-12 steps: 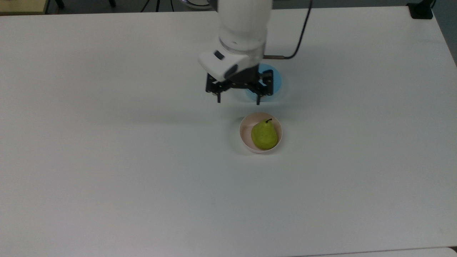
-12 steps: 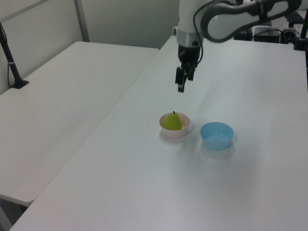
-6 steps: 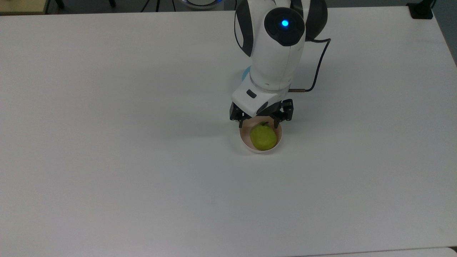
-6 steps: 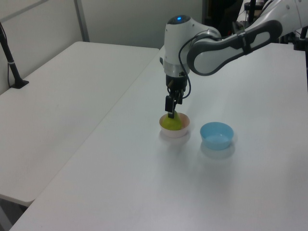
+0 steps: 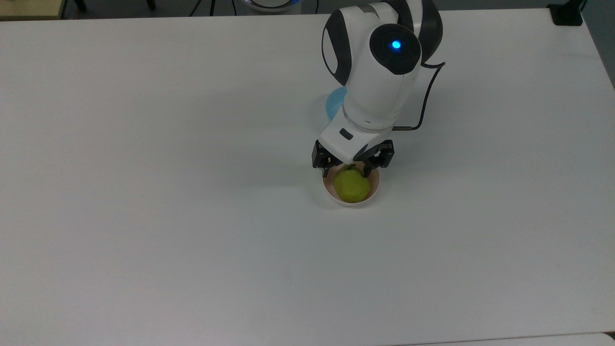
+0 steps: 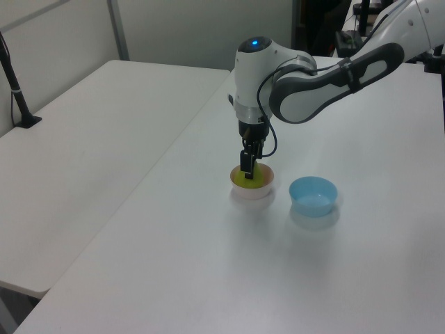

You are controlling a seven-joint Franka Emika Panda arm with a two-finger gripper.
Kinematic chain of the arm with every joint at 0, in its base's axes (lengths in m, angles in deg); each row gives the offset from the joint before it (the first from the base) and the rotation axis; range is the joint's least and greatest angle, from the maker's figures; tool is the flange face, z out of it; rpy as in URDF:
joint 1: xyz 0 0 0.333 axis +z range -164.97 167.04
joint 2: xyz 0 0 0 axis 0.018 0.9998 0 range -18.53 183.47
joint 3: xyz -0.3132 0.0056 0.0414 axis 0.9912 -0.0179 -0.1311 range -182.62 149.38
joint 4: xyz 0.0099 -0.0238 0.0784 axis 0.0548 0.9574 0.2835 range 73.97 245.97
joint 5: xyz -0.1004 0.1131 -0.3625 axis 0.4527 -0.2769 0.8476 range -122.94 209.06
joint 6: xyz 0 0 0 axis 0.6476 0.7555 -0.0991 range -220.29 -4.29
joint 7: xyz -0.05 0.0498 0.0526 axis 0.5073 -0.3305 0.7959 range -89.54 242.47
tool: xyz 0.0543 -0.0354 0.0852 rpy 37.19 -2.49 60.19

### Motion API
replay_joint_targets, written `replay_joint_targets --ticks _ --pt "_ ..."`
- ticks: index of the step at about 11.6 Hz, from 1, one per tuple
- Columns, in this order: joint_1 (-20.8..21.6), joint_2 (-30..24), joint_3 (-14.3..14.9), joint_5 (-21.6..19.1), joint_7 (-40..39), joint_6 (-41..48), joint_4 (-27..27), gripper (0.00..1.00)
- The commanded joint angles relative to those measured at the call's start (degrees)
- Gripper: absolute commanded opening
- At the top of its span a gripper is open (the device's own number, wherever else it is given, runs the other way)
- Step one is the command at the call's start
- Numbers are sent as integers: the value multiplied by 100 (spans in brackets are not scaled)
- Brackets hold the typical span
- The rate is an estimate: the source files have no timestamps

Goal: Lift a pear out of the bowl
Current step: 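Lower the gripper around the pear and close on it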

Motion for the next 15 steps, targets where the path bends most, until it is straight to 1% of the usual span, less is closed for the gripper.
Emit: replay_joint_targets --ticks 1,5,6,7,8,9,10,11,13,15 --pt "120 10 76 146 74 -84 78 71" --pt "128 125 76 154 82 -84 78 72" --pt "128 125 67 154 82 -92 78 69" --pt "128 125 67 154 82 -84 78 58" --pt "128 116 67 154 82 -84 69 44" --pt "128 81 67 128 108 -84 69 26" --pt "128 46 67 111 135 -75 61 13" --pt "128 19 67 76 135 -66 52 8" --pt "128 -173 58 67 135 -13 43 5" --pt "76 -655 41 67 100 178 87 5"
